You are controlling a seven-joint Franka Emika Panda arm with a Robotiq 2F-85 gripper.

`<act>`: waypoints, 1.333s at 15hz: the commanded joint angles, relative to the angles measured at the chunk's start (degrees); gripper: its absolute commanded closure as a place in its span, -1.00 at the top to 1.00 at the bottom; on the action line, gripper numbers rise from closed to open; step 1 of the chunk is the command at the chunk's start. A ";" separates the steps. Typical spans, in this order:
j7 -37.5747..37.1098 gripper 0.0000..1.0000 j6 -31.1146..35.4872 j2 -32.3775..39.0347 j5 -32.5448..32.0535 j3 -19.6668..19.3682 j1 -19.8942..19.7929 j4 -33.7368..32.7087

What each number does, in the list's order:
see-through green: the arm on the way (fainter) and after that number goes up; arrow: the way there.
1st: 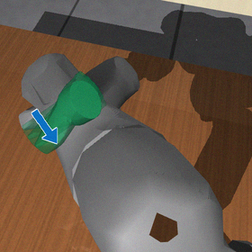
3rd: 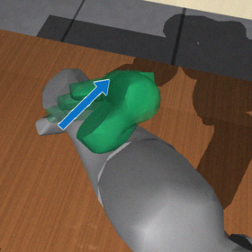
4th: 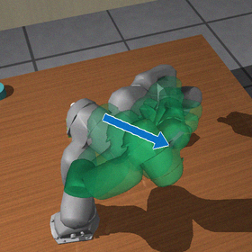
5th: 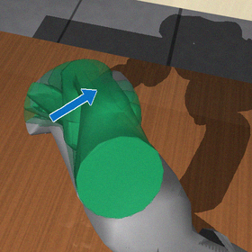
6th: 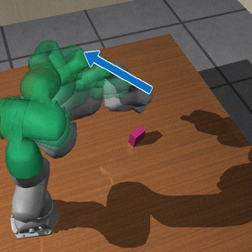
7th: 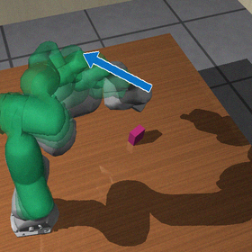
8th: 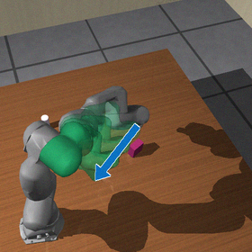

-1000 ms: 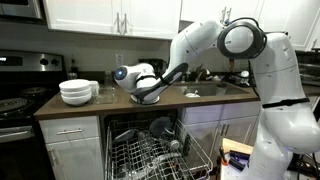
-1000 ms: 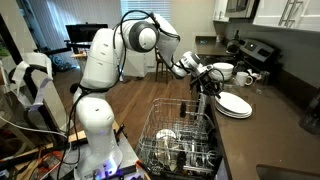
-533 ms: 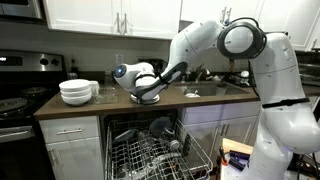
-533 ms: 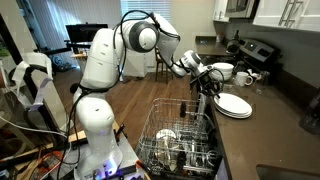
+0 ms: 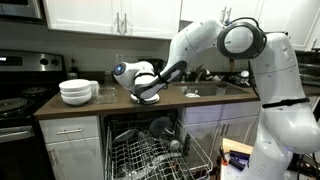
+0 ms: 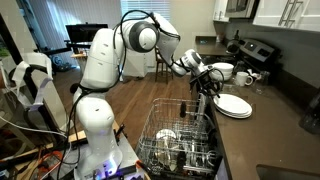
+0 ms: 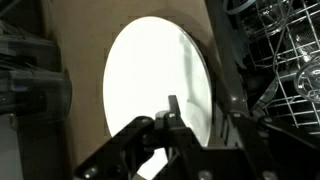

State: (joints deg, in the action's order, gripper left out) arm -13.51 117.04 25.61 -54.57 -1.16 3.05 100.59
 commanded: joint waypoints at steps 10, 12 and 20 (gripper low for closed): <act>6.79 -0.01 -2.07 0.80 7.75 0.22 -0.29 -2.69; 7.03 0.30 -2.01 0.84 7.23 -0.03 -0.10 -2.76; 3.24 1.00 -8.99 -4.13 5.09 2.08 5.77 1.01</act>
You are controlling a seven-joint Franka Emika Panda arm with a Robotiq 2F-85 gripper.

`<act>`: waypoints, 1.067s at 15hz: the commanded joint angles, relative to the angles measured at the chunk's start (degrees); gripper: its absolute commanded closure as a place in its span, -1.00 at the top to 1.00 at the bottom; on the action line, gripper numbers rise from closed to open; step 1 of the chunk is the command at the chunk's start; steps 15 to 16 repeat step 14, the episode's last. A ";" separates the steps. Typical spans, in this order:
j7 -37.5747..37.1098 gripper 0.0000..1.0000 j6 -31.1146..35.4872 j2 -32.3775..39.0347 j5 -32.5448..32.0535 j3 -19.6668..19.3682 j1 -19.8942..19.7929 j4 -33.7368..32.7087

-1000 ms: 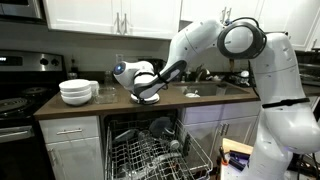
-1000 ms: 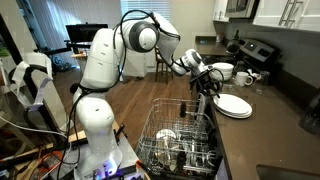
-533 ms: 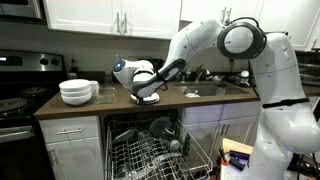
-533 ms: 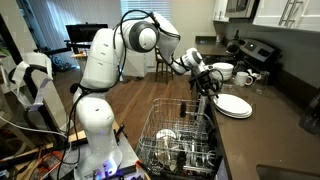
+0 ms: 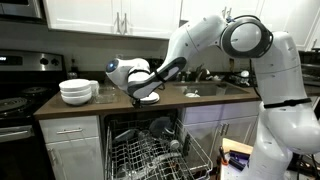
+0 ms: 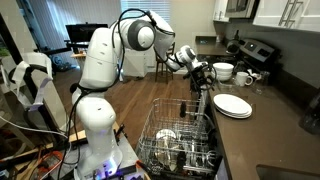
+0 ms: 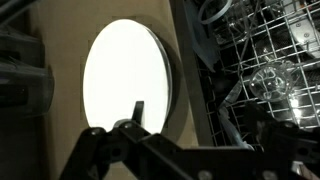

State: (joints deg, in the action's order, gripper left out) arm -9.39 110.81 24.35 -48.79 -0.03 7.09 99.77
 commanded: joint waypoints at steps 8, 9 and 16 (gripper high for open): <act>0.51 1.00 -3.96 -9.22 2.61 5.76 3.80 5.59; 0.64 1.00 -3.80 -10.03 3.38 6.27 3.75 6.23; -0.02 1.00 -4.08 -9.66 2.60 6.99 4.05 5.61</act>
